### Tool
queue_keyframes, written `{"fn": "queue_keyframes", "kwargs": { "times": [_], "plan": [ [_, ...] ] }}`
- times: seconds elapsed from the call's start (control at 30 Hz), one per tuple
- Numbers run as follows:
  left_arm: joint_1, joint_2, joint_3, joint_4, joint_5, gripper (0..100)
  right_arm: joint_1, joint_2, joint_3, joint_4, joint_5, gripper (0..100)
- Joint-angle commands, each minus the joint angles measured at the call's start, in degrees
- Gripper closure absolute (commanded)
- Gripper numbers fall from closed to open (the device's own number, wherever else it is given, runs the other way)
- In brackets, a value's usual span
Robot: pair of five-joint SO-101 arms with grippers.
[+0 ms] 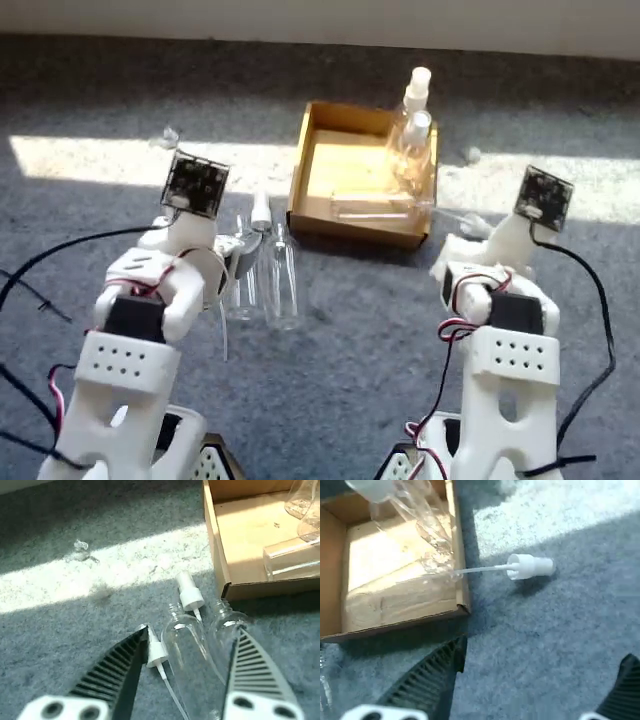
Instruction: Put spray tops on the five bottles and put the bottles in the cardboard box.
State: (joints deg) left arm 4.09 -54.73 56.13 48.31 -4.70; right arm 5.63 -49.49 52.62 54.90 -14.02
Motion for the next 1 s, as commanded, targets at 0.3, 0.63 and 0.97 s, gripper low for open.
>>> {"fn": "queue_keyframes", "kwargs": {
  "times": [0.3,0.63,0.97],
  "plan": [
    [14.3,45.1,-41.2,8.5,-21.4,75,13.0,3.5,3.5,5.3,-0.4,59.8],
    [-0.7,49.3,-48.8,19.4,-9.4,75,1.6,3.6,0.7,0.6,11.7,59.8],
    [-28.5,32.0,-20.4,14.6,-15.2,75,-23.5,26.1,-37.7,15.0,28.1,59.8]
  ]
}}
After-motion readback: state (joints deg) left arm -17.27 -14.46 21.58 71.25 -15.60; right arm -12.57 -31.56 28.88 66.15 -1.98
